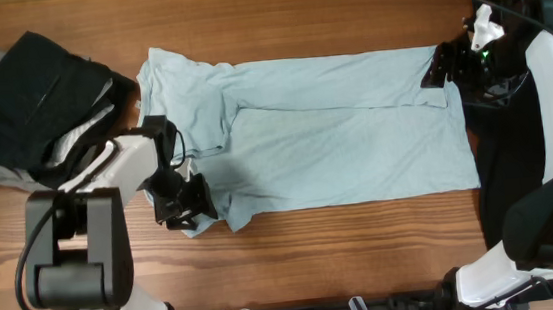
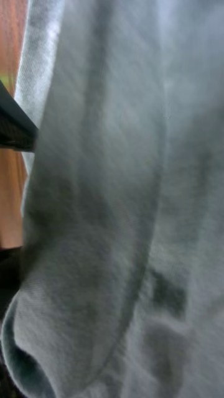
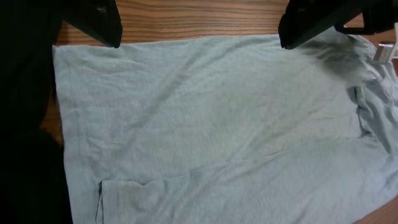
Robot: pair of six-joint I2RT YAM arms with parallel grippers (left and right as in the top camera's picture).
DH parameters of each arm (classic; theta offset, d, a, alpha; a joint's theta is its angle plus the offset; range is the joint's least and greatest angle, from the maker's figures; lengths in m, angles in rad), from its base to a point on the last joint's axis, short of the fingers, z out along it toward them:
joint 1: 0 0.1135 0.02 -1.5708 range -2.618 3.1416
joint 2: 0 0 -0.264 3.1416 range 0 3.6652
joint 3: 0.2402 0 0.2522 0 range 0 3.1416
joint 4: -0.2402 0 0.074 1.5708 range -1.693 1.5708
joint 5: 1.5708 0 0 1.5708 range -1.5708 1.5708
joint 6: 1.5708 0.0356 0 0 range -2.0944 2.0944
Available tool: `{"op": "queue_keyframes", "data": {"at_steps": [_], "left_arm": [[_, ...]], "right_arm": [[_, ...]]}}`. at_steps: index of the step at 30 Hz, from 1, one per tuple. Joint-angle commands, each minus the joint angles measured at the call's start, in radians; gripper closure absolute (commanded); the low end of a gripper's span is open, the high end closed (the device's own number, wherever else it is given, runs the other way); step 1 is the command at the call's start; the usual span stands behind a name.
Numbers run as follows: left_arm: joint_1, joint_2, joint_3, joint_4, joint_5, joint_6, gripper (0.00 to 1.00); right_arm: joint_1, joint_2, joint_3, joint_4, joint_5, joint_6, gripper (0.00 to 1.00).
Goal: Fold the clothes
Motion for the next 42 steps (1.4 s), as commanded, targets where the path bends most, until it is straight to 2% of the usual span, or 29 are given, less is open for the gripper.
{"op": "queue_keyframes", "data": {"at_steps": [1, 5, 7, 9, 11, 16, 17, 18, 19, 21, 23, 24, 26, 28, 31, 33, 35, 36, 38, 39, 40, 42], "left_arm": [[-0.006, 0.024, -0.071, 0.081, -0.01, -0.045, 0.94], [0.028, 0.011, 0.008, -0.08, -0.01, -0.043, 0.96], [0.074, -0.024, 0.119, -0.178, -0.01, -0.04, 0.96], [0.088, -0.05, 0.185, -0.184, -0.011, -0.04, 0.96], [0.09, -0.062, 0.268, -0.127, -0.006, -0.055, 0.96], [0.053, -0.052, 0.277, 0.091, -0.004, -0.07, 0.96], [0.04, -0.052, 0.277, 0.122, -0.006, -0.07, 0.89], [0.021, -0.052, 0.277, 0.148, -0.007, -0.07, 0.54], [0.013, -0.052, 0.277, 0.138, -0.007, -0.07, 0.46], [0.009, -0.053, 0.277, 0.04, -0.006, -0.061, 0.45], [0.007, -0.053, 0.277, -0.075, -0.002, 0.009, 0.68], [-0.003, -0.053, 0.275, -0.118, -0.003, 0.039, 0.7], [-0.044, -0.053, 0.245, -0.119, -0.013, 0.066, 0.59], [-0.121, -0.052, 0.124, 0.033, -0.042, 0.065, 0.44], [-0.161, -0.052, 0.032, 0.171, -0.079, 0.058, 0.43], [-0.159, -0.052, 0.026, 0.212, -0.09, 0.057, 0.45], [-0.159, -0.052, 0.026, 0.227, -0.091, 0.058, 0.65], [-0.159, -0.052, 0.026, 0.243, -0.097, 0.058, 0.7], [-0.159, -0.052, 0.026, 0.291, -0.102, 0.057, 0.74], [-0.159, -0.052, 0.026, 0.291, -0.101, 0.056, 0.86], [-0.159, -0.052, 0.026, 0.275, -0.101, 0.039, 0.96], [-0.159, -0.069, 0.06, 0.119, -0.082, 0.028, 0.96]], "right_arm": [[0.003, 0.016, -0.006, 0.0, -0.012, -0.037, 0.14], [0.003, 0.016, -0.006, 0.0, -0.011, -0.043, 0.14], [0.003, 0.016, -0.006, 0.003, -0.008, -0.043, 0.13], [0.003, 0.016, -0.006, 0.004, -0.008, -0.044, 0.13], [0.003, 0.016, -0.006, 0.014, -0.008, -0.043, 0.12], [0.003, 0.016, -0.006, 0.02, -0.008, -0.043, 0.11], [0.003, 0.016, -0.006, 0.022, -0.008, -0.043, 0.11], [0.003, 0.016, -0.006, 0.022, -0.008, -0.043, 0.11], [0.003, 0.016, -0.006, 0.02, -0.008, -0.043, 0.11], [0.003, 0.016, -0.006, 0.014, -0.008, -0.045, 0.11], [0.003, 0.016, -0.006, 0.015, -0.008, -0.051, 0.11], [0.003, 0.016, -0.006, 0.015, -0.008, -0.052, 0.1], [0.003, 0.016, -0.006, 0.015, -0.009, -0.052, 0.1], [0.003, 0.016, -0.006, 0.012, -0.009, -0.052, 0.11], [0.003, 0.016, -0.006, 0.007, -0.009, -0.053, 0.1], [0.003, 0.016, -0.006, 0.006, -0.009, -0.063, 0.11], [0.003, 0.016, -0.006, -0.001, -0.009, -0.07, 0.1], [0.003, 0.016, -0.006, -0.001, -0.009, -0.071, 0.11], [0.003, 0.016, -0.006, -0.001, -0.009, -0.081, 0.11], [0.003, 0.016, -0.006, -0.005, -0.009, -0.091, 0.11], [0.003, 0.016, -0.006, -0.009, -0.009, -0.095, 0.11], [0.003, 0.016, -0.006, -0.015, -0.009, -0.096, 0.11]]}}
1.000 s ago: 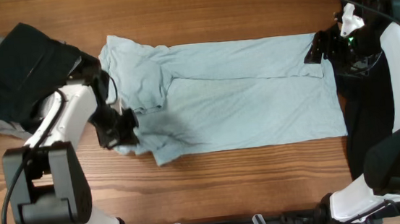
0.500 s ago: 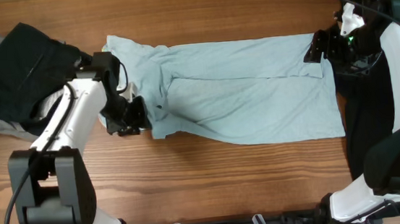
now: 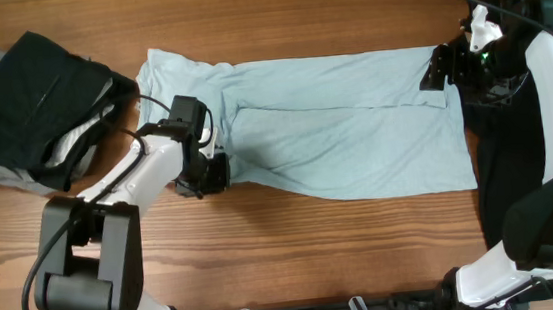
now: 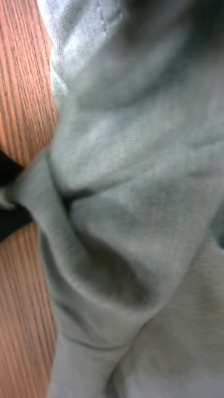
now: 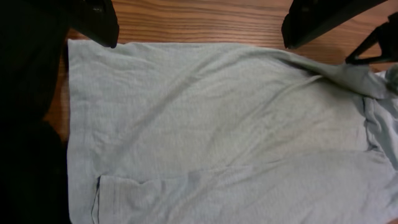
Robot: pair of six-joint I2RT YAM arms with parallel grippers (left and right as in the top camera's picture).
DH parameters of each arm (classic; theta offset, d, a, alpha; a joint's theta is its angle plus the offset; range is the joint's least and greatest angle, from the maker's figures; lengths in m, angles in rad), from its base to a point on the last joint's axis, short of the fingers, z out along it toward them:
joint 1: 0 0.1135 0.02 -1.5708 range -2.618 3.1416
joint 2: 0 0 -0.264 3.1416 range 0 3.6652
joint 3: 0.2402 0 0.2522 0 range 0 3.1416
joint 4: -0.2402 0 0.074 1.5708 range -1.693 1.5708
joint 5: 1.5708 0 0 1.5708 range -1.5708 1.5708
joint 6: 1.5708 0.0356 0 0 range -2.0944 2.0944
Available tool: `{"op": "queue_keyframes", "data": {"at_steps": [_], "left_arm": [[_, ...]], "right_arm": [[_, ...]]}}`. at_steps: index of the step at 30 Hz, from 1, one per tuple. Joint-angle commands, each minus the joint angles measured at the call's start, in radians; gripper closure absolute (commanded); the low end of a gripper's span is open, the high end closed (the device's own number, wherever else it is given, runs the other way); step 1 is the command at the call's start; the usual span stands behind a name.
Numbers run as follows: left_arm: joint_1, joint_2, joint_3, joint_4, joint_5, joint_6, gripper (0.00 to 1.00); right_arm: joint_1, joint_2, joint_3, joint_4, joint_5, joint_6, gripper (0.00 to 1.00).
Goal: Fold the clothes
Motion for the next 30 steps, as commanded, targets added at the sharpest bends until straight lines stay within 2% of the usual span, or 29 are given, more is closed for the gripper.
{"op": "queue_keyframes", "data": {"at_steps": [1, 3, 5, 9, 12, 13, 14, 15, 17, 18, 20, 22, 24, 25, 30], "left_arm": [[0.002, -0.043, 0.088, -0.255, 0.012, -0.005, 0.96], [0.002, -0.082, 0.189, -0.36, 0.012, 0.003, 0.96], [0.002, -0.115, 0.283, -0.379, 0.011, 0.021, 0.96], [0.002, -0.114, 0.299, -0.193, -0.003, 0.021, 0.95], [0.002, -0.053, 0.299, -0.097, -0.019, 0.021, 0.88], [0.002, -0.031, 0.299, -0.076, -0.031, 0.021, 0.73], [0.002, -0.008, 0.299, -0.063, -0.03, 0.021, 0.48], [0.002, 0.0, 0.299, -0.078, -0.031, 0.023, 0.44], [0.003, -0.017, 0.311, -0.2, -0.033, 0.05, 0.54], [0.003, -0.034, 0.321, -0.262, -0.033, 0.066, 0.55], [0.002, -0.072, 0.323, -0.383, -0.042, 0.108, 0.5], [0.002, -0.073, 0.304, -0.443, -0.092, 0.107, 0.56], [0.002, -0.073, 0.22, -0.378, -0.135, 0.087, 0.65], [0.002, -0.073, 0.176, -0.329, -0.165, 0.049, 0.65], [0.003, -0.073, -0.022, -0.035, -0.297, -0.117, 0.55]], "right_arm": [[0.003, 0.016, -0.004, -0.001, -0.01, -0.023, 0.11], [0.003, 0.016, -0.004, 0.006, -0.01, -0.022, 0.11], [0.003, 0.016, -0.004, 0.006, -0.01, -0.022, 0.11], [0.003, 0.016, -0.004, 0.005, -0.01, -0.023, 0.11], [0.003, 0.016, -0.004, 0.006, -0.01, -0.023, 0.11], [0.003, 0.016, -0.004, 0.006, -0.01, -0.023, 0.11], [0.003, 0.016, -0.004, 0.006, -0.01, -0.023, 0.11], [0.003, 0.016, -0.004, 0.005, -0.01, -0.023, 0.11], [0.003, 0.016, -0.004, 0.002, -0.01, -0.023, 0.11], [0.003, 0.016, -0.004, 0.002, -0.01, -0.023, 0.11], [0.003, 0.016, -0.004, 0.003, -0.01, -0.023, 0.11], [0.003, 0.016, -0.004, 0.003, -0.01, -0.023, 0.11], [0.003, 0.016, -0.004, 0.002, -0.01, -0.023, 0.11], [0.003, 0.016, -0.004, 0.002, -0.01, -0.023, 0.11], [0.003, 0.016, -0.004, 0.002, -0.01, -0.023, 0.11]]}}
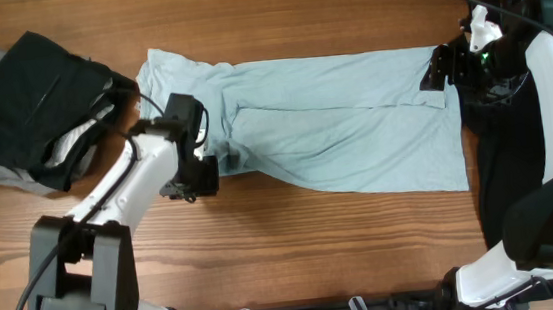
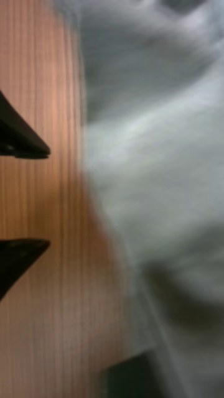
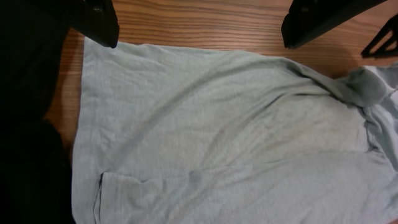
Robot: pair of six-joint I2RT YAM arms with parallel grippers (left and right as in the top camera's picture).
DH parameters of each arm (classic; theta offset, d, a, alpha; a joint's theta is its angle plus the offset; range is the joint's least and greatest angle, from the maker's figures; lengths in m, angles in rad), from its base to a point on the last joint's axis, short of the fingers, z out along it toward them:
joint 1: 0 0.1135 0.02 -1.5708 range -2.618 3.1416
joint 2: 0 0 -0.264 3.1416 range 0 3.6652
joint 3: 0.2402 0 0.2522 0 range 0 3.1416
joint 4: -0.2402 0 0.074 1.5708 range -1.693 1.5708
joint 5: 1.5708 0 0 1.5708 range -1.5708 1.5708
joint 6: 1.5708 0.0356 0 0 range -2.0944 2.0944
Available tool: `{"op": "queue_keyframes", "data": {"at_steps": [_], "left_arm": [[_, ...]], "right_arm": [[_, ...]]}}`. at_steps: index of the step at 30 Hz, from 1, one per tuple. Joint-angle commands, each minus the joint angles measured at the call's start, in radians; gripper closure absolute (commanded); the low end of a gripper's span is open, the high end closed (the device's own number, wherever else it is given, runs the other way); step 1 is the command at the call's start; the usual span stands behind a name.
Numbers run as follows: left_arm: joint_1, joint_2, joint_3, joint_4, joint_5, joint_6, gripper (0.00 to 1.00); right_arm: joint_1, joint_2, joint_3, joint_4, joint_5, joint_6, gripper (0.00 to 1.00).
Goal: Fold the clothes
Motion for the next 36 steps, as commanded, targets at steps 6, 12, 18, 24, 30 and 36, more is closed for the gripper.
{"op": "queue_keyframes", "data": {"at_steps": [6, 12, 18, 24, 30, 36], "left_arm": [[0.003, 0.021, -0.061, 0.187, -0.107, -0.134, 0.6], [0.003, 0.071, -0.115, 0.198, -0.103, -0.134, 0.82], [0.003, 0.011, 0.088, -0.051, -0.163, -0.131, 0.96], [0.003, -0.012, 0.203, 0.071, -0.242, -0.129, 0.96], [0.003, 0.022, 0.203, 0.19, -0.241, -0.129, 0.6], [0.0, 0.031, 0.203, -0.026, -0.046, -0.119, 0.63]], "right_arm": [[0.003, 0.016, -0.004, -0.003, -0.01, -0.015, 0.11], [0.003, 0.016, -0.004, -0.002, -0.01, -0.016, 0.11], [0.003, 0.016, -0.004, -0.001, -0.01, -0.016, 0.11], [0.003, 0.016, -0.004, 0.003, -0.009, -0.016, 0.11], [0.003, 0.016, -0.004, 0.009, -0.01, -0.016, 0.11], [0.003, 0.016, -0.004, 0.01, -0.01, -0.016, 0.11]]}}
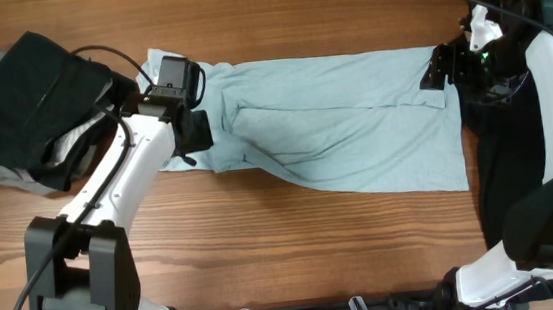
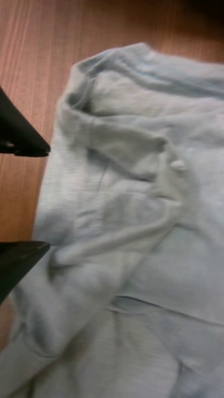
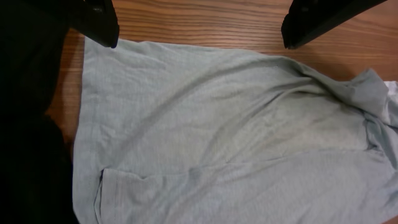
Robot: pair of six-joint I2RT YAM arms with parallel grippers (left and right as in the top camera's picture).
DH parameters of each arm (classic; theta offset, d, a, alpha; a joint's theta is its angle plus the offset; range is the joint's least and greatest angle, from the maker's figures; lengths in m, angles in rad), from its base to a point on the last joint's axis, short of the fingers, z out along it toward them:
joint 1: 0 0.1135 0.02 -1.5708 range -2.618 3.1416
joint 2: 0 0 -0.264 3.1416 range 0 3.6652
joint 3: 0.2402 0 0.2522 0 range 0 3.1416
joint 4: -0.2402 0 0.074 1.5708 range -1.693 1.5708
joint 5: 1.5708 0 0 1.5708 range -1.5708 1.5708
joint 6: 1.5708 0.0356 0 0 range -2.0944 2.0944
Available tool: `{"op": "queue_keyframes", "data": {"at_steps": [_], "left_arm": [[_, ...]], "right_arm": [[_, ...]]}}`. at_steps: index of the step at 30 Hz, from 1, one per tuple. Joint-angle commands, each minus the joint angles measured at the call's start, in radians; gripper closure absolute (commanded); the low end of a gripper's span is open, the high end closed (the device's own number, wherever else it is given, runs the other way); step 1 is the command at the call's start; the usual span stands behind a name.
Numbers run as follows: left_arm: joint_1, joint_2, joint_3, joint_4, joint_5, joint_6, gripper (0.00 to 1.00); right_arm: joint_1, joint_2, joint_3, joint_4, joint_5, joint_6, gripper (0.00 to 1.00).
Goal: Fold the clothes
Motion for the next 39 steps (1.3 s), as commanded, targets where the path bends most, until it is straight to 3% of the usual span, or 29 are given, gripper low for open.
{"op": "queue_keyframes", "data": {"at_steps": [1, 3, 5, 7, 9, 12, 13, 17, 20, 22, 25, 26, 32, 39], "left_arm": [[-0.006, 0.011, 0.003, -0.089, 0.191, 0.051, 0.65], [-0.037, 0.011, -0.024, -0.074, 0.244, 0.1, 0.62], [-0.066, 0.011, -0.085, -0.009, 0.24, 0.108, 0.42], [-0.07, 0.011, -0.166, 0.092, 0.239, 0.108, 0.35], [-0.069, 0.013, -0.21, 0.178, 0.223, 0.107, 0.45], [-0.069, 0.013, -0.223, 0.26, 0.211, 0.106, 0.88], [-0.07, 0.009, -0.22, 0.248, 0.215, 0.104, 0.96], [-0.069, -0.031, -0.09, 0.053, 0.237, 0.12, 0.96], [-0.071, -0.036, -0.026, 0.147, 0.237, 0.174, 0.96], [-0.071, -0.023, -0.026, 0.233, 0.236, 0.218, 0.89], [-0.071, 0.031, -0.026, 0.308, 0.236, 0.22, 0.33], [-0.071, 0.044, -0.026, 0.293, 0.232, 0.222, 0.28], [-0.059, 0.008, -0.027, 0.086, 0.016, 0.242, 0.3], [0.04, 0.113, -0.035, 0.207, 0.09, 0.231, 0.4]], "right_arm": [[0.003, 0.016, -0.004, 0.003, -0.009, -0.013, 0.11], [0.003, 0.016, -0.004, 0.002, -0.009, -0.013, 0.11], [0.003, 0.016, -0.004, 0.002, -0.01, -0.013, 0.11], [0.003, 0.016, -0.004, 0.0, -0.009, -0.013, 0.11], [0.003, 0.016, -0.004, -0.001, -0.01, -0.012, 0.11], [0.003, 0.016, -0.004, -0.002, -0.017, -0.013, 0.11], [0.003, 0.016, -0.004, -0.003, -0.017, -0.013, 0.11], [0.003, 0.016, -0.004, 0.003, -0.017, -0.013, 0.11], [0.003, 0.016, -0.004, 0.014, -0.016, -0.013, 0.11], [0.003, 0.016, -0.004, 0.011, -0.016, -0.013, 0.11], [0.003, 0.016, -0.004, 0.014, -0.016, -0.014, 0.11], [0.003, 0.016, -0.004, 0.014, -0.016, -0.013, 0.11], [0.003, 0.016, -0.004, 0.011, -0.016, -0.014, 0.11], [0.003, 0.016, -0.004, 0.007, -0.016, -0.013, 0.11]]}}
